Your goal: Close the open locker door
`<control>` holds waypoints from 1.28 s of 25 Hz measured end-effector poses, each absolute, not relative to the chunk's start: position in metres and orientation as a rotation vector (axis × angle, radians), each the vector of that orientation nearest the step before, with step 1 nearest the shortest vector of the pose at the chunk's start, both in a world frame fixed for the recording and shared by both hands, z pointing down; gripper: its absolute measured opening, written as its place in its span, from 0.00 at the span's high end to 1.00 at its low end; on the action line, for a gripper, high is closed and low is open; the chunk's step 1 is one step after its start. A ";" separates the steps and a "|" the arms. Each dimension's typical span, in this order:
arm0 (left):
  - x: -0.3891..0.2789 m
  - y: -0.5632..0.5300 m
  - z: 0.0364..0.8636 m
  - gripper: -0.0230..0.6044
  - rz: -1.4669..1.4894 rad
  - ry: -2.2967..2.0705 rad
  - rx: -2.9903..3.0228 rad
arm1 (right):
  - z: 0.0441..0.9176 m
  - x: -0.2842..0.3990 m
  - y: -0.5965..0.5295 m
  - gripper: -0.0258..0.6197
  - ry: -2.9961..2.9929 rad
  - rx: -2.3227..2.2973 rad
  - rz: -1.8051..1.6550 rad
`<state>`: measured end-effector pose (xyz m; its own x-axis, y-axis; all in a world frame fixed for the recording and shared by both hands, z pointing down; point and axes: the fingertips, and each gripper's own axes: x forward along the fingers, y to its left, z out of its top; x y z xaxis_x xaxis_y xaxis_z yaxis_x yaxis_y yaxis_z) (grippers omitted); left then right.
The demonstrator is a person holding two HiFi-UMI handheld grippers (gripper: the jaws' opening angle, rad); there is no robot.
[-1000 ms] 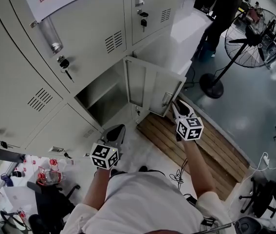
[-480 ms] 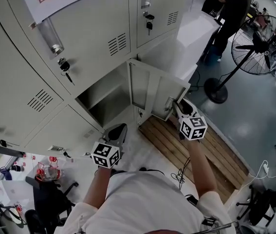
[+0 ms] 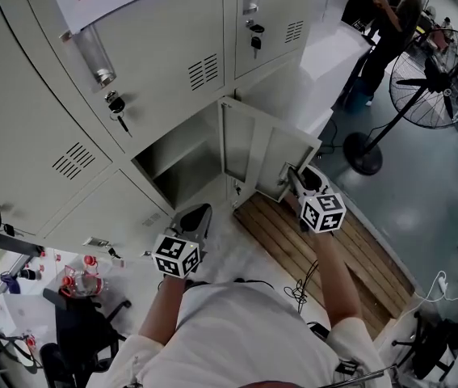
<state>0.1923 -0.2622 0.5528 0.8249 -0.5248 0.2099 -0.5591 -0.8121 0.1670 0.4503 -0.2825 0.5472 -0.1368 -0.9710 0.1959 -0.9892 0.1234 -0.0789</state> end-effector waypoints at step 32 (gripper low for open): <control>0.111 -0.251 0.545 0.94 0.235 -0.788 2.794 | 0.540 0.345 -0.251 0.77 -2.311 2.011 0.274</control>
